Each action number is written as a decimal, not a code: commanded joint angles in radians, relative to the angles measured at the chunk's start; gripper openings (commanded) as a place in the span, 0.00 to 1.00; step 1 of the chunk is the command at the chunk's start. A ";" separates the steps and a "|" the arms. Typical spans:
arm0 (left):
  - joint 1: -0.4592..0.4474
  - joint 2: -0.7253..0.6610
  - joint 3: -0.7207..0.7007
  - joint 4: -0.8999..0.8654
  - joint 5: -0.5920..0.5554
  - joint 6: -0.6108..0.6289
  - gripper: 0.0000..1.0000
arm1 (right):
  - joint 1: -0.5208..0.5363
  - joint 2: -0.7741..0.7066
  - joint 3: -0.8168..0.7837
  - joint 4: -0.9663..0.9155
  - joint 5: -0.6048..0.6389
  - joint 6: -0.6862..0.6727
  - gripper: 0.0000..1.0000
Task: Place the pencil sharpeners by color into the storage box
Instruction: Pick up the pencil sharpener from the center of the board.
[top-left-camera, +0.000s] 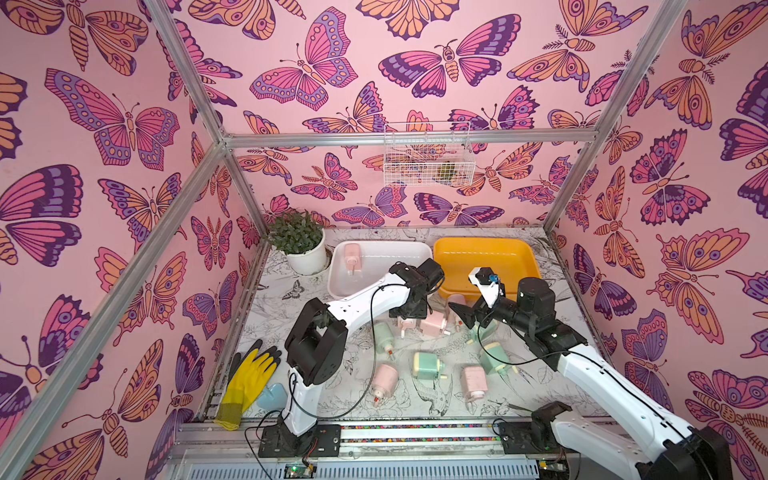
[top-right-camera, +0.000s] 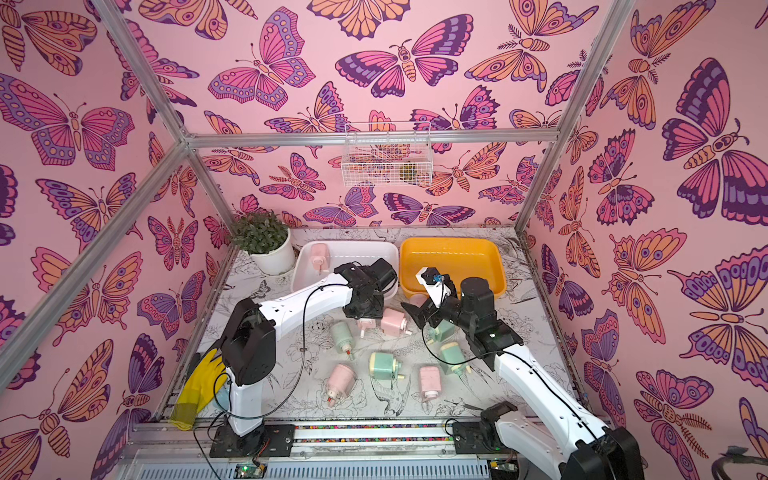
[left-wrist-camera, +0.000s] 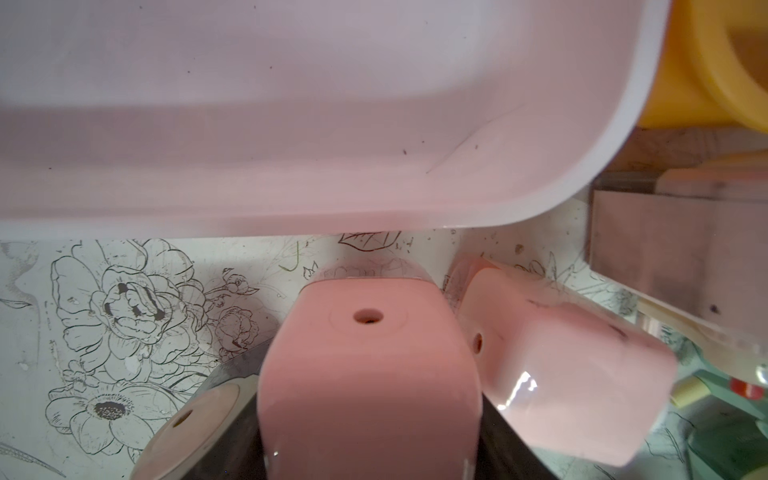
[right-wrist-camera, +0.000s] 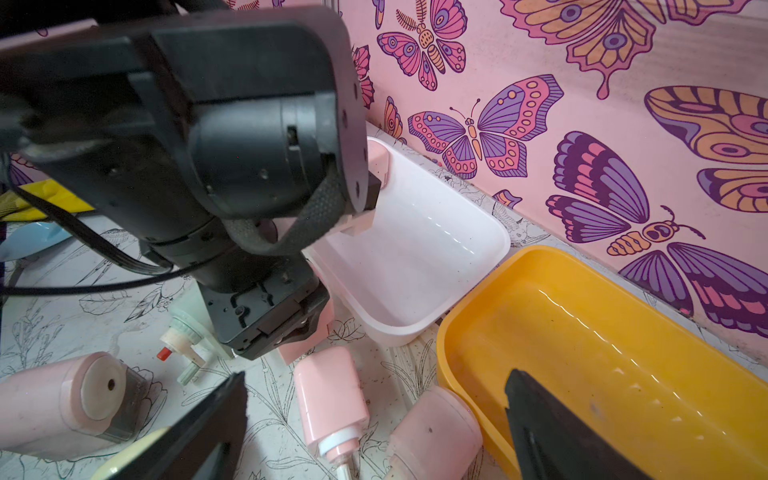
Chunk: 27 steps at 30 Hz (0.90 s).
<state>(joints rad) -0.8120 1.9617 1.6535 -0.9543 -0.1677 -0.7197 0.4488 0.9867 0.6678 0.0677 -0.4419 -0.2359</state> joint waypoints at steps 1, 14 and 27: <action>-0.006 -0.064 -0.022 -0.002 0.052 0.056 0.00 | 0.008 -0.003 0.008 0.020 -0.038 0.007 0.99; 0.021 -0.143 -0.002 -0.007 0.156 0.162 0.00 | 0.008 -0.005 -0.007 0.050 -0.052 -0.016 0.99; 0.090 -0.192 0.038 -0.004 0.123 0.313 0.00 | 0.008 0.022 0.018 0.030 -0.087 -0.002 0.99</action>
<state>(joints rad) -0.7551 1.7603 1.6585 -0.9520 -0.0525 -0.4820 0.4488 0.9939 0.6643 0.0902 -0.4992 -0.2420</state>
